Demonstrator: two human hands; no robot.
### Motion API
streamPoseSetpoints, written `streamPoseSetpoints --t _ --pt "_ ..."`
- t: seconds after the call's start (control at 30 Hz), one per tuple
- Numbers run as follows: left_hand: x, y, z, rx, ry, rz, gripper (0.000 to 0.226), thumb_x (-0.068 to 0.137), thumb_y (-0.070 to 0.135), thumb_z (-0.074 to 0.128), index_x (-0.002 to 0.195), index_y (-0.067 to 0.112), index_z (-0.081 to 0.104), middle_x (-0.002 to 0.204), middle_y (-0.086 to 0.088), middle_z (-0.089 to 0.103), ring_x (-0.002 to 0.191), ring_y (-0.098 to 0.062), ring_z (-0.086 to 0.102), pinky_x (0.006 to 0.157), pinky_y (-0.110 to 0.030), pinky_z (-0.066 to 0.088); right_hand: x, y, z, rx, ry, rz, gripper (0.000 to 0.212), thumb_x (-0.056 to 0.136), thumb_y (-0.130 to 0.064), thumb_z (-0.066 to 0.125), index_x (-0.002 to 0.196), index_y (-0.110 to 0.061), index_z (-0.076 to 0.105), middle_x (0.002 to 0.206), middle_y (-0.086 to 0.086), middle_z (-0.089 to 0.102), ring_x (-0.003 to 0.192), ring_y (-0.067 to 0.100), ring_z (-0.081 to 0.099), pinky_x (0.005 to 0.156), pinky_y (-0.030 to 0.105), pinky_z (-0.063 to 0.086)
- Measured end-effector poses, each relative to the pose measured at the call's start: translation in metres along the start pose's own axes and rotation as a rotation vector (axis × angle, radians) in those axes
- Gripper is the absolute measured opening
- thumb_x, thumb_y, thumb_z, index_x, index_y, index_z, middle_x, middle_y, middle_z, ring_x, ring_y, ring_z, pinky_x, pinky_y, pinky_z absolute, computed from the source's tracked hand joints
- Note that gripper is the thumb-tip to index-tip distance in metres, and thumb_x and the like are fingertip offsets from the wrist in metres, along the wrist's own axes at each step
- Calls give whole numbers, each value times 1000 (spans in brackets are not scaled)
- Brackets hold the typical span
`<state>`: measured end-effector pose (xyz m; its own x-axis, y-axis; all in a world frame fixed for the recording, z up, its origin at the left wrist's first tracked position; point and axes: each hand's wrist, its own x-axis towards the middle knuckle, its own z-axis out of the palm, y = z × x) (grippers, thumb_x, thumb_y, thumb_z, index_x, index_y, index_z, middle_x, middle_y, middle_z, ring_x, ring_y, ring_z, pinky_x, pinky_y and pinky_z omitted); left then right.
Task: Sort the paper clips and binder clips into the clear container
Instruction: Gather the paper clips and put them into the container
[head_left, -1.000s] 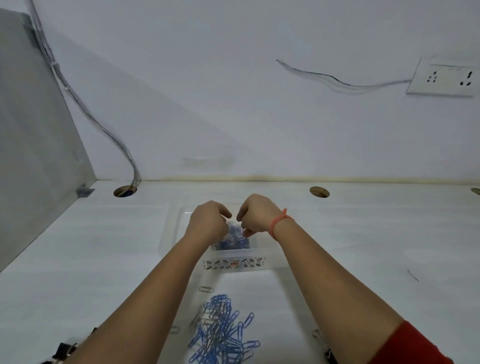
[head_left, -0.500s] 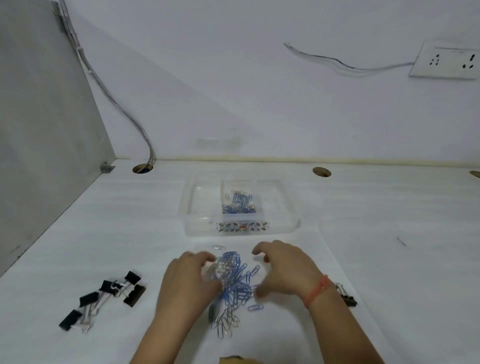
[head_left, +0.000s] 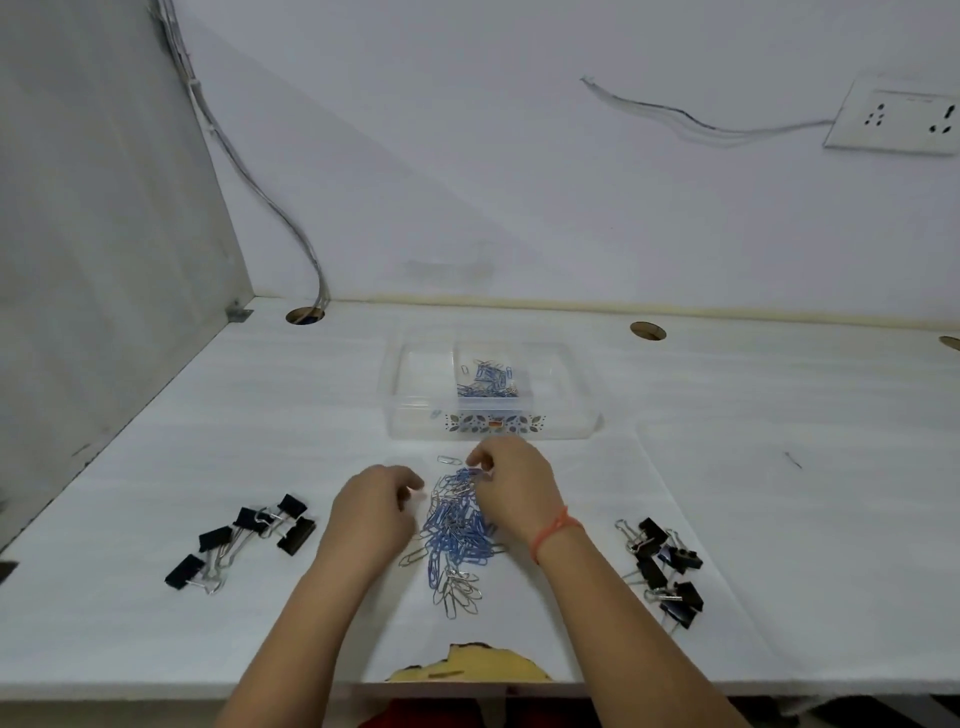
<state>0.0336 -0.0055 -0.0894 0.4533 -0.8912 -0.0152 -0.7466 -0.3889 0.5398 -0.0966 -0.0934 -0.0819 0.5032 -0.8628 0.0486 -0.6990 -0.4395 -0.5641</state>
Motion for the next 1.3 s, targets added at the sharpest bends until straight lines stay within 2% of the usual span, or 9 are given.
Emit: streamPoseSetpoints --t 0.13,0.3,0.43,0.53,0.63,0.8,1.0,1.17,1.3 --pt "14 -11 3 72 51 -9 42 79 4 55 120 10 59 113 -13 55 102 -30 57 81 -31 41 19 -2 24 -69 -58 -53 42 85 1 46 125 -8 56 129 14 48 126 29 37 104 32 34" --pt "17 -15 6 64 -41 56 37 78 1 52 112 13 64 97 -2 49 98 -25 57 73 -25 37 9 -1 29 -32 -92 -133 34 80 5 45 103 -10 66 111 11 57 110 27 46 89 30 40" --pt "-3 -20 -6 42 -141 90 38 86 13 53 122 20 59 108 0 54 103 -19 57 86 -28 45 -15 9 11 -21 -154 -214 40 81 6 41 105 -14 67 110 5 59 108 21 47 90 29 41" --pt "-20 -22 -21 176 -323 87 84 73 36 71 145 26 28 129 0 42 119 -18 41 94 -29 41 -24 20 -20 -56 -170 -183 40 83 -13 57 123 -20 56 119 0 53 113 16 43 94 28 39" --pt "-29 -12 -20 234 -415 58 115 54 47 83 146 24 18 130 1 33 119 -17 34 94 -28 40 -28 25 -35 -304 -458 -70 88 64 -41 79 138 -20 35 128 4 40 120 22 38 96 32 41" --pt "-26 13 -1 239 -359 22 76 51 38 86 113 19 47 112 -3 39 97 -20 47 80 -29 46 -26 6 -11 -347 -485 -66 98 50 -37 88 131 -18 36 123 8 37 109 28 51 94 37 48" --pt "-10 18 5 128 -236 -36 50 59 12 74 106 14 58 103 -4 59 89 -22 59 65 -26 40 -22 -7 5 -183 -357 -61 63 61 -19 81 116 -15 52 115 10 50 86 22 49 72 27 38" --pt "-7 17 11 16 -95 -37 25 63 8 66 86 16 64 82 0 67 81 -20 62 56 -23 40 -28 -7 9 -106 -158 -93 29 69 -14 70 98 -11 64 100 9 67 91 25 60 56 25 32" --pt "-6 29 10 -6 -6 14 19 68 7 61 83 15 66 79 0 64 83 -22 62 57 -25 35 -30 -10 2 -113 -52 -126 21 71 -8 61 91 -11 68 93 8 70 90 26 62 58 28 30"
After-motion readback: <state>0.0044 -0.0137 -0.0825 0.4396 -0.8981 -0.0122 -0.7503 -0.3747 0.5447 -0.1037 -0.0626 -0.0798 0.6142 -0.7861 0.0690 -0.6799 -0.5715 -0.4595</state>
